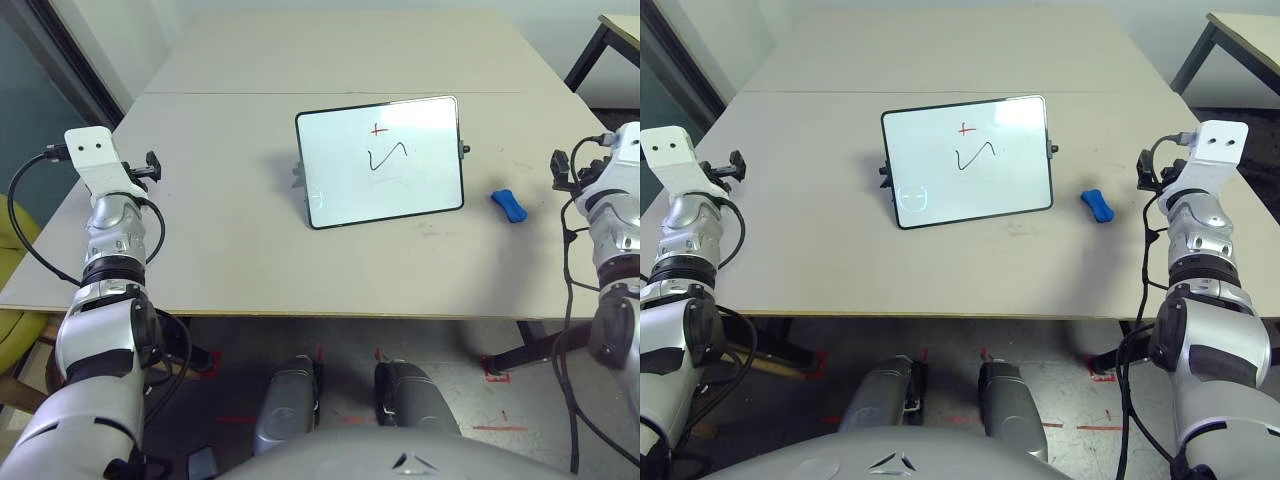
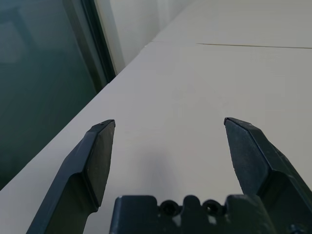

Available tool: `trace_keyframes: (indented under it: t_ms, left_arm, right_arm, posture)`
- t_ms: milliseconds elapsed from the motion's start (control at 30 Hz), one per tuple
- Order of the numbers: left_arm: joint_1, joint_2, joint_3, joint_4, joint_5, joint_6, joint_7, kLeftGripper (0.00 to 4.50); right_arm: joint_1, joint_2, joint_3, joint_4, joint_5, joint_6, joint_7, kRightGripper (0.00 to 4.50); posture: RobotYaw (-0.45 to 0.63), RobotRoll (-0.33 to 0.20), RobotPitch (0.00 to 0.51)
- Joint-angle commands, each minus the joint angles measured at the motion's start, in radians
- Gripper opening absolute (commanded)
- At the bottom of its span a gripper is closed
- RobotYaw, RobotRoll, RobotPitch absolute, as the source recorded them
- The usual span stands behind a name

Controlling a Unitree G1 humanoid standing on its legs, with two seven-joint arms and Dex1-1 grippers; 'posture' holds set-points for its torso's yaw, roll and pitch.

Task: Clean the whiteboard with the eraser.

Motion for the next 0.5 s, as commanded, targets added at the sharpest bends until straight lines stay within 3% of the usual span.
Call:
trace_keyframes:
  t_ms: [33,300,500]
  left_arm:
    - [-0.014,-0.005,-0.006,0.008,0.003,0.008,-0.007,4.5]
    - [-0.034,0.01,-0.003,0.005,-0.004,0.002,-0.056,4.5]
    - [-0.101,0.036,-0.034,-0.018,-0.017,0.032,-0.308,4.5]
  right_arm:
    - [-0.003,-0.005,0.003,0.005,-0.003,-0.006,0.0,4.48]
    - [-0.007,-0.007,0.03,-0.043,-0.018,0.041,0.009,4.48]
    - [0.031,-0.036,0.092,-0.267,-0.025,0.299,0.072,4.48]
  posture:
    - [0.18,0.0,0.064]
    - [0.17,0.0,0.065]
    - [0.16,0.0,0.07]
